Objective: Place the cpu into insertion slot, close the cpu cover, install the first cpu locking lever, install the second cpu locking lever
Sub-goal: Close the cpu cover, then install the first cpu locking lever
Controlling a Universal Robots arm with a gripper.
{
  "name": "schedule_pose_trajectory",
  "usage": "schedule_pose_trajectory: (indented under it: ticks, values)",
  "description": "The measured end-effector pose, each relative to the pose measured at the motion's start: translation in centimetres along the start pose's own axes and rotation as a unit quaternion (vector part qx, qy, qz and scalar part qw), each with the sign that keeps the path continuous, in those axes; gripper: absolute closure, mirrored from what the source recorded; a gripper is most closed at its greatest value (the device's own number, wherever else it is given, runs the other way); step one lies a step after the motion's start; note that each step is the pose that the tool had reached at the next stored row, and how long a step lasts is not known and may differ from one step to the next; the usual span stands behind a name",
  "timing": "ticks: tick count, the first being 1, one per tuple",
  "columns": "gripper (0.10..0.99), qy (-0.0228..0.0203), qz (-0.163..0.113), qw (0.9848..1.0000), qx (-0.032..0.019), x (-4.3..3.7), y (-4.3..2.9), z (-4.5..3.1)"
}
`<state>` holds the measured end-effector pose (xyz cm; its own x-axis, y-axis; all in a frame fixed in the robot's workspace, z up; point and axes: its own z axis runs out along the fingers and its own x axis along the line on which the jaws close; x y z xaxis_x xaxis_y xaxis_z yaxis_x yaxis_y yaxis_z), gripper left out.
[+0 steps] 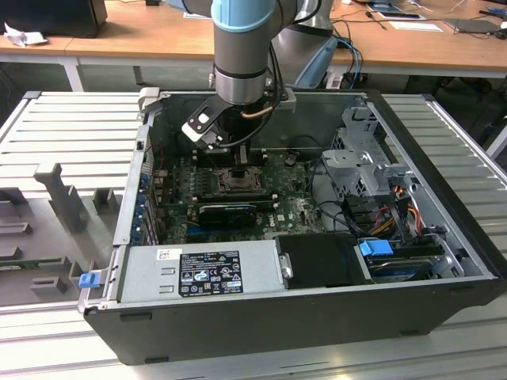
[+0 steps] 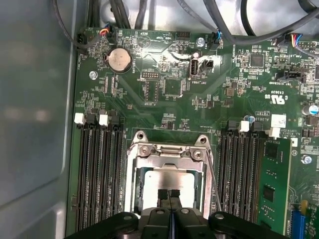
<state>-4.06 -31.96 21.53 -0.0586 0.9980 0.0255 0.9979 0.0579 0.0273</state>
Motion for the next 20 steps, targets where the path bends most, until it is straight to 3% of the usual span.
schedule_pose_trajectory:
  ticks: [11,17,20]
  values:
    - [0.980,0.0003,-0.005,1.0000,-0.0003,0.02,-0.12,-0.39]
    - [0.980,0.0005,-0.005,1.0000,-0.0003,0.07,-0.06,-2.54]
    - [0.980,0.0006,-0.005,1.0000,-0.0004,0.08,-0.05,-3.07]
